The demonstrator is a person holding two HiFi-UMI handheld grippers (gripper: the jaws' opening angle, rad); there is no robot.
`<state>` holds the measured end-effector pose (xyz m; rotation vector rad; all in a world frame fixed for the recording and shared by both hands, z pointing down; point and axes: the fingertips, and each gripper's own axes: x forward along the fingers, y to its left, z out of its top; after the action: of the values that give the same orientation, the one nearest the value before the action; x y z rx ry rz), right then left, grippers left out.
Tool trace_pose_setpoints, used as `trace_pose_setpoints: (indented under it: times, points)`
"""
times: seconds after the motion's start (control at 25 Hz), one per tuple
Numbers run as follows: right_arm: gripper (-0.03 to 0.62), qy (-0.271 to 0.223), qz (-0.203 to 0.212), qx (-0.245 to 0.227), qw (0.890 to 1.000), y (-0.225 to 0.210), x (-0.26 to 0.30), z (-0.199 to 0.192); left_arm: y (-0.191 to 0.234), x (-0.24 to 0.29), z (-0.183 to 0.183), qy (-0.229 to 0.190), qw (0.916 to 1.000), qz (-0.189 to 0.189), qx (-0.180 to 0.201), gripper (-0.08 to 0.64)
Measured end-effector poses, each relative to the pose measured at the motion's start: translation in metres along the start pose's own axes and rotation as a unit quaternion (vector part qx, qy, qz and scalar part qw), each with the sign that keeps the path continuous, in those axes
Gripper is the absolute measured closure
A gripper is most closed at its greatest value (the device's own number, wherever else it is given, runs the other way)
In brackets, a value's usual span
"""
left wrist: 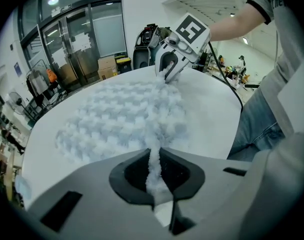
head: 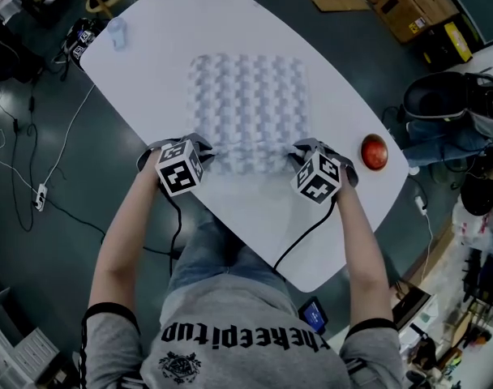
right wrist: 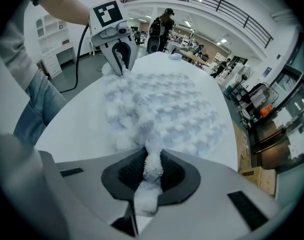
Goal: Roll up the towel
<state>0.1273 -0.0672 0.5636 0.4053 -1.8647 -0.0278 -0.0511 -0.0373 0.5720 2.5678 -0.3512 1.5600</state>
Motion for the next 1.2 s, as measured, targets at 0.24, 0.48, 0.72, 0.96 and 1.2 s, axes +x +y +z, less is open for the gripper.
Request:
trace_pose_setpoints:
  times: [0.24, 0.48, 0.72, 0.96, 1.2]
  points:
    - [0.532, 0.001, -0.028, -0.006, 1.000, -0.019, 0.010, 0.004, 0.021, 0.006, 0.001, -0.001, 0.9997, 0.009, 0.021, 0.525]
    - [0.505, 0.001, -0.063, -0.014, 0.998, -0.040, 0.020, 0.008, 0.043, 0.012, 0.002, 0.002, 0.9980, 0.031, 0.055, 0.518]
    - [0.462, -0.001, -0.088, -0.005, 0.996, -0.056, 0.031, 0.013, 0.061, 0.017, 0.000, -0.003, 0.9954, 0.054, 0.079, 0.511]
    - [0.459, -0.003, -0.095, -0.002, 0.996, -0.065, 0.038, 0.016, 0.065, 0.019, 0.000, -0.012, 0.9950, 0.056, 0.082, 0.509]
    - [0.459, -0.008, -0.090, 0.024, 0.996, -0.067, 0.040, 0.016, 0.074, 0.014, 0.004, -0.042, 0.9915, 0.096, 0.077, 0.468]
